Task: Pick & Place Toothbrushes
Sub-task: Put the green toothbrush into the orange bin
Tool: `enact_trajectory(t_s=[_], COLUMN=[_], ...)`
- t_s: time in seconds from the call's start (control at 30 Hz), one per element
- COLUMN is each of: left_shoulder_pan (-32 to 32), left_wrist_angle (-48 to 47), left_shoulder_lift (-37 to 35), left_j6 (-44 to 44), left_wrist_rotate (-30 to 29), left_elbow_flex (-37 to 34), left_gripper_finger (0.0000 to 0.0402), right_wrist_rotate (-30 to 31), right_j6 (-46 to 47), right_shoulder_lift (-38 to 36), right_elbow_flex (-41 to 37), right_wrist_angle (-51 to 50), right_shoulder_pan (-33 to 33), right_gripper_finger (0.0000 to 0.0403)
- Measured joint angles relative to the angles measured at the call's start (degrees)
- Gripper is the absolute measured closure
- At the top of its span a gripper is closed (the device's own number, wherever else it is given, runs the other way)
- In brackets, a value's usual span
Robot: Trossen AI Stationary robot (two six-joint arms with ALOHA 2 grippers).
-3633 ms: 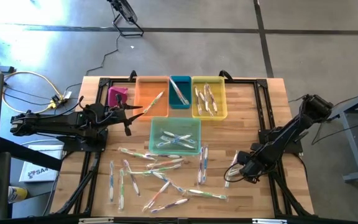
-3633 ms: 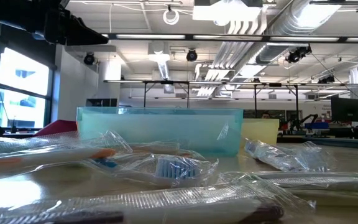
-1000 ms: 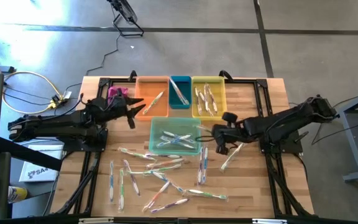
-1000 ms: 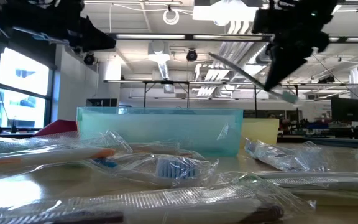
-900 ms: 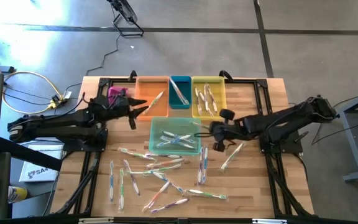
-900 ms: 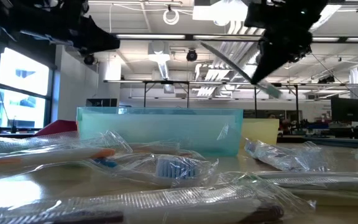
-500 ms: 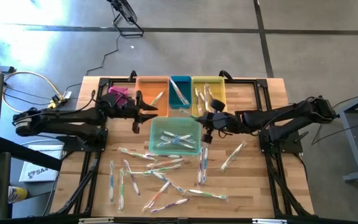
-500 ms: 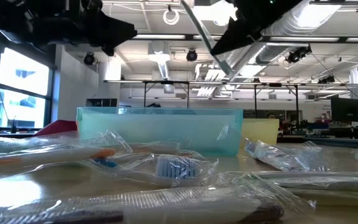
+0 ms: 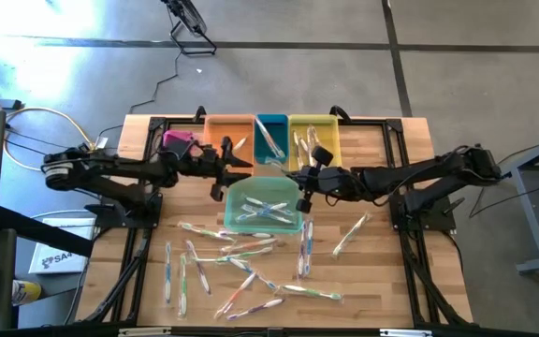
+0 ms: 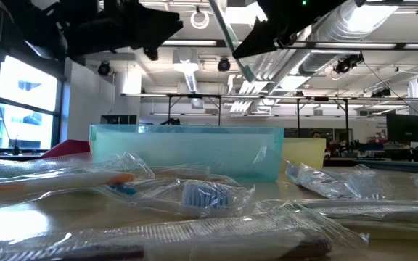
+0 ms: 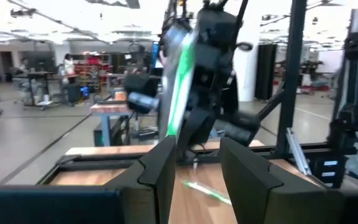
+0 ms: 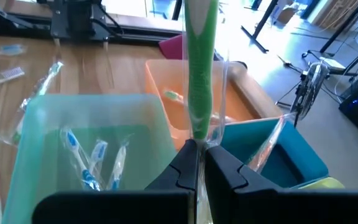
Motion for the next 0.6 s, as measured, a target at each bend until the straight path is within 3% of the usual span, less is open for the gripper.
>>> enact_trajectory(t_s=[0.23, 0.6], left_shoulder_pan=[-1.8, -2.91], left_wrist_angle=[-5.59, -8.39], left_shoulder_lift=[4.13, 4.38], left_j6=[4.01, 3.77], left_wrist_rotate=[-0.75, -4.72], left_elbow_flex=[6.55, 8.12], left_gripper_finger=[0.028, 0.028], right_wrist_rotate=[1.01, 0.93], right_j6=[0.0, -2.22], right_shoulder_lift=[2.97, 3.29], right_elbow_flex=[-0.04, -0.07], right_wrist_angle=[2.01, 6.0], right_shoulder_pan=[0.0, 0.0], right_gripper_finger=[0.0399, 0.0399])
